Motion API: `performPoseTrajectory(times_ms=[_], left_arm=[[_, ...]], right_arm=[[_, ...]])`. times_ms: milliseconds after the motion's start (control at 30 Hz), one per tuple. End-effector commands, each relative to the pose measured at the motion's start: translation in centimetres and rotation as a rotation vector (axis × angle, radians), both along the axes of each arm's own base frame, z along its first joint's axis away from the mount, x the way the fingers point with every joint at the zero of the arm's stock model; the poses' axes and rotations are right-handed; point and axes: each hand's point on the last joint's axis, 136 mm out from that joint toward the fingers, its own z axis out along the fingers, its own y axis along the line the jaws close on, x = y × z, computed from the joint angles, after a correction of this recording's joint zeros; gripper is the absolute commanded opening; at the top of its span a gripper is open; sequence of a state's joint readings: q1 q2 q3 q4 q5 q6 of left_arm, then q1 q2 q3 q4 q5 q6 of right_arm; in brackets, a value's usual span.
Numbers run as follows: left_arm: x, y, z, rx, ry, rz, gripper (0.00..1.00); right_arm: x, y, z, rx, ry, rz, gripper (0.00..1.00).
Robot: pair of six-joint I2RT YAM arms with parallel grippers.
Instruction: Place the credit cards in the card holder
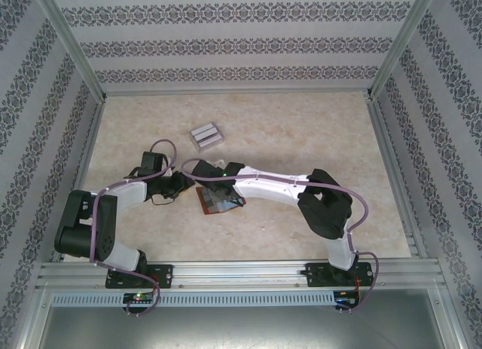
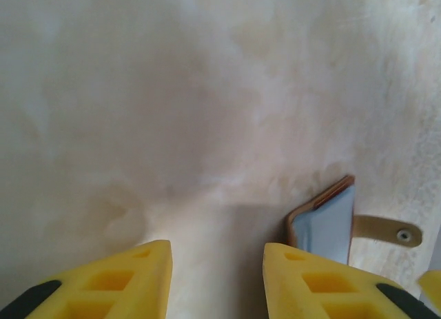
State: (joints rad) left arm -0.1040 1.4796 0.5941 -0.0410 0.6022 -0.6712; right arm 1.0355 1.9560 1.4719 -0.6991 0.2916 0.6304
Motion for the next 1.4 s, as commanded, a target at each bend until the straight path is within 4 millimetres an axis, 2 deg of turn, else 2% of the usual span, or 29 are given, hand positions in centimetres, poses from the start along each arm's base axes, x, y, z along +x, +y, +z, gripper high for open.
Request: performPoseTrajectory(times_ms=[0, 100, 233, 300, 500, 633, 800, 900, 1000, 1233, 1367], left_arm=[[-1.9, -0.2, 0.4, -0.006, 0.047, -0.013, 0.41], [-2.0, 0.1, 1.1, 0.017, 0.043, -0.011, 0.43], [-2.7, 0.0, 1.9, 0.005, 0.061, -0.019, 0.31], [-3.8, -0.3, 2.2, -0.014, 0.092, -0.032, 0.25], [-6.8, -3.2, 2.1, -0.045, 0.177, -0.147, 0.14], [-7.6, -4.9, 2.0, -0.049, 0.186, -0.200, 0.11], [-7.9, -5.6, 2.1, -0.043, 0.183, -0.217, 0.11], [-7.6, -5.5, 1.5, -0.028, 0.189, -0.215, 0.10], [-7.2, -5.8, 0.7, -0.029, 0.198, -0.215, 0.09], [-4.9, -6.1, -0.6, -0.008, 0.179, -0.206, 0.09], [-3.9, -7.1, -1.4, -0.026, 0.185, -0.216, 0.08]], right_arm=[[0.6, -0.3, 2.2, 0.096, -0.043, -0.043, 0.98], [-0.3, 0.7, 1.7, 0.224, 0.053, 0.006, 0.98], [-1.1, 1.4, 0.1, 0.332, 0.197, 0.042, 0.73], [-1.2, 1.2, -0.4, 0.316, 0.218, 0.055, 0.67], [-1.2, 1.4, -1.2, 0.300, 0.249, 0.088, 0.65], [-0.7, 0.5, -1.9, 0.304, 0.266, 0.055, 0.61], [-0.5, -0.5, -3.1, 0.294, 0.288, 0.030, 0.54], [-0.6, -0.5, -3.3, 0.299, 0.301, 0.034, 0.54], [-1.0, -0.2, -3.0, 0.310, 0.298, 0.060, 0.60], [-1.4, -1.7, -4.4, 0.210, 0.308, 0.054, 0.68], [-1.3, -1.9, -4.9, 0.171, 0.307, 0.055, 0.71]])
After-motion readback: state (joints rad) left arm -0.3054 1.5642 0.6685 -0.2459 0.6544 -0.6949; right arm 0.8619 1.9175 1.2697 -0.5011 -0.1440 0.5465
